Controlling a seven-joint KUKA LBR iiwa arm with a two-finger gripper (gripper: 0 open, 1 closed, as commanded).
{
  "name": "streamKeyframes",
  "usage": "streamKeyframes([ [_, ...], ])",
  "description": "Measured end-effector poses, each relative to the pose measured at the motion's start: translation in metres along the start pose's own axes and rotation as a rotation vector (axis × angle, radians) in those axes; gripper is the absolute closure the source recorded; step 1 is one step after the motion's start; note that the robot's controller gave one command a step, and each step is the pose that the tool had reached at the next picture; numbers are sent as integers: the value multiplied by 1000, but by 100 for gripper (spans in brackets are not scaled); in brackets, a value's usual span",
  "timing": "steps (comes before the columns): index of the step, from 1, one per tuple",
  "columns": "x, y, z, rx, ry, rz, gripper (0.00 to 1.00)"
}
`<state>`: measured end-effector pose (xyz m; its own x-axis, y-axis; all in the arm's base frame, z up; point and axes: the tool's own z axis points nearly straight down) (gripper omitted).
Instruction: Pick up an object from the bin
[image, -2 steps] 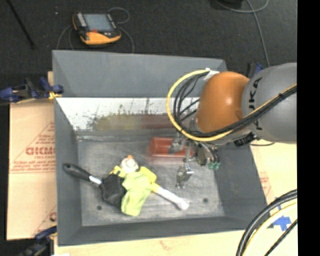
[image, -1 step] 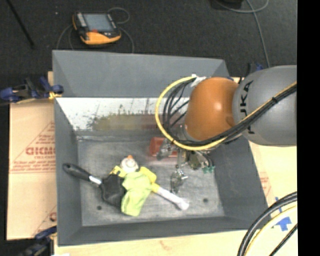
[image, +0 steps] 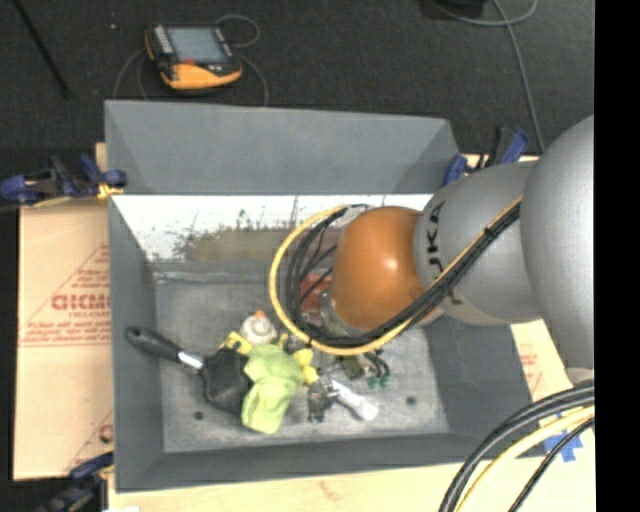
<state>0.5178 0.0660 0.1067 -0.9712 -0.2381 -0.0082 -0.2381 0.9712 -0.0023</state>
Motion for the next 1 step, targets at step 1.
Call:
streamKeyframes([
  [1, -19, -4, 30, -3, 1, -48, 100],
])
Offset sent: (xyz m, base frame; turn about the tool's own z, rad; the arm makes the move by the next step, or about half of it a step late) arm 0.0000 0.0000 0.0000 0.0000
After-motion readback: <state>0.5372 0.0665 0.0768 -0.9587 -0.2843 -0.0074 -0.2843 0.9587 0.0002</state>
